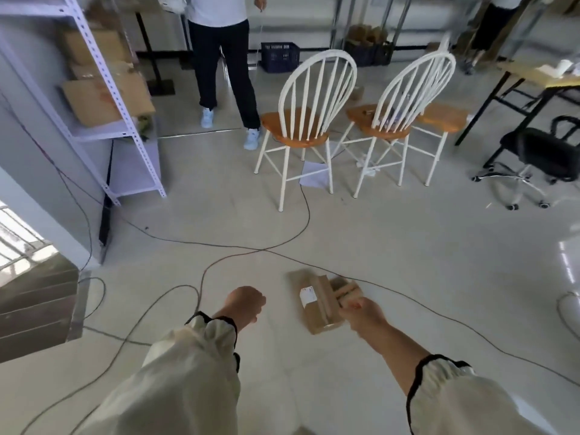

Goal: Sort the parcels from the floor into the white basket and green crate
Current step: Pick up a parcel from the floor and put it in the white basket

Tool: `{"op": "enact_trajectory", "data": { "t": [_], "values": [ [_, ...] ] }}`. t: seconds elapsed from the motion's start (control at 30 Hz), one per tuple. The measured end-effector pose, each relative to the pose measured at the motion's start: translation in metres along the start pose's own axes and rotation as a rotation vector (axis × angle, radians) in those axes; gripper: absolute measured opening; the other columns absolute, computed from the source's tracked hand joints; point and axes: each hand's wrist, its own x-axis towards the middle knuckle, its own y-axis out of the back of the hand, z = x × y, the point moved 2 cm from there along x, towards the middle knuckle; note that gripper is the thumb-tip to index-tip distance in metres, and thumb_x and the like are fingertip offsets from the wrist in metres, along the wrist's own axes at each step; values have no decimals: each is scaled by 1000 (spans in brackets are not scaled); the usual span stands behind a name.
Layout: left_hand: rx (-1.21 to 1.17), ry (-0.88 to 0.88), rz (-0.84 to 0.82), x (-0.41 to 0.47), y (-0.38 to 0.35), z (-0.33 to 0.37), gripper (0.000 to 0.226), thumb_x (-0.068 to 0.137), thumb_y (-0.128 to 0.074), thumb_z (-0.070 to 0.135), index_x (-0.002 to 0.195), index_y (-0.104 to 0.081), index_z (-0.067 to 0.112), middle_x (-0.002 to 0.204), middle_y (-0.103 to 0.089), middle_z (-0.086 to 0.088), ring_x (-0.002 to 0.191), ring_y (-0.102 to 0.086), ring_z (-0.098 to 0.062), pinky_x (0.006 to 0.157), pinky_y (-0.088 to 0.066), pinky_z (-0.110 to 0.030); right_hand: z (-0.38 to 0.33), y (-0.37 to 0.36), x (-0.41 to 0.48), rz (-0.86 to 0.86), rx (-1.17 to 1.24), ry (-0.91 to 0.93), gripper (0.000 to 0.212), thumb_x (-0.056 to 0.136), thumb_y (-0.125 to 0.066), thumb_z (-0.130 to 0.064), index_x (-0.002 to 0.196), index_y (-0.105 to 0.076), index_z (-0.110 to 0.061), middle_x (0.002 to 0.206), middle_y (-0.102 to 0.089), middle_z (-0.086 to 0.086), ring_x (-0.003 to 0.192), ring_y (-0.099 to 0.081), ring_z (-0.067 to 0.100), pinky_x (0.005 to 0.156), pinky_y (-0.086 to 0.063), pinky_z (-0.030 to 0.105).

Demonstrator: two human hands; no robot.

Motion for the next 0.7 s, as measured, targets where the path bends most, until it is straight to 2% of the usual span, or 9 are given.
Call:
{"op": "enact_trajectory", "data": {
  "t": [0.13, 0.23, 0.3, 0.4, 0.43, 0.53, 0.57, 0.63, 0.7],
  "values": [
    [13, 20, -85, 101, -81, -25, 25, 96, -47, 12, 73, -50, 21, 98, -60, -8, 74, -59, -17, 54, -47, -20, 68, -22, 101, -16, -19, -75, 9, 89, -55, -22, 85, -56, -14, 67, -54, 1, 63, -50, 17, 56, -39, 26],
    [25, 7, -113, 185, -136, -54, 9, 95, -47, 11, 91, -55, 13, 99, -61, -10, 84, -60, -24, 66, -53, -26, 119, -57, 183, -19, -34, -109, 4, 88, -56, -17, 91, -56, -15, 70, -57, 0, 64, -52, 15, 55, -41, 23],
    [0, 2, -123, 248, -171, -76, 7, 95, -47, 11, 94, -54, 10, 98, -61, -11, 83, -60, -24, 71, -53, -29, 155, -87, 239, 3, -24, -127, 16, 88, -56, -18, 102, -59, -13, 81, -61, 2, 71, -57, 16, 55, -43, 21],
    [-112, 40, -150, 334, -230, -107, 10, 95, -47, 11, 91, -57, 9, 89, -61, -8, 68, -58, -18, 54, -49, -22, 210, -144, 312, 72, -25, -162, 29, 87, -56, -17, 116, -59, -13, 106, -65, 4, 96, -60, 20, 71, -46, 23],
    [-159, 82, -172, 358, -251, -118, 12, 94, -47, 12, 89, -57, 10, 84, -60, -6, 64, -56, -16, 50, -45, -20, 228, -166, 333, 86, -26, -173, 31, 87, -55, -16, 118, -59, -13, 111, -64, 4, 99, -60, 20, 75, -46, 22],
    [-197, 109, -244, 423, -313, -145, 10, 89, -48, 16, 85, -57, 13, 83, -58, -3, 65, -56, -18, 63, -39, -26, 275, -231, 396, 91, 24, -160, 36, 85, -55, -16, 121, -56, -13, 111, -59, 2, 84, -55, 13, 57, -42, 10],
    [-200, 85, -261, 445, -331, -153, 8, 88, -48, 15, 85, -56, 14, 83, -57, -3, 67, -54, -19, 64, -38, -27, 287, -246, 417, 114, 49, -156, 38, 85, -56, -17, 122, -55, -12, 112, -56, 3, 86, -55, 14, 59, -44, 10],
    [-215, 52, -266, 483, -360, -168, 6, 90, -49, 16, 90, -55, 16, 91, -57, -5, 78, -54, -22, 67, -38, -29, 310, -260, 461, 207, 59, -169, 46, 85, -58, -23, 128, -52, -9, 126, -51, 8, 106, -54, 24, 87, -49, 26],
    [-225, 44, -255, 516, -382, -182, 20, 94, -51, 21, 113, -52, 14, 112, -55, -7, 98, -55, -25, 73, -40, -30, 331, -262, 498, 285, 9, -196, 52, 88, -54, -26, 137, -44, -11, 138, -43, 9, 119, -46, 30, 101, -42, 38]
  ]
}}
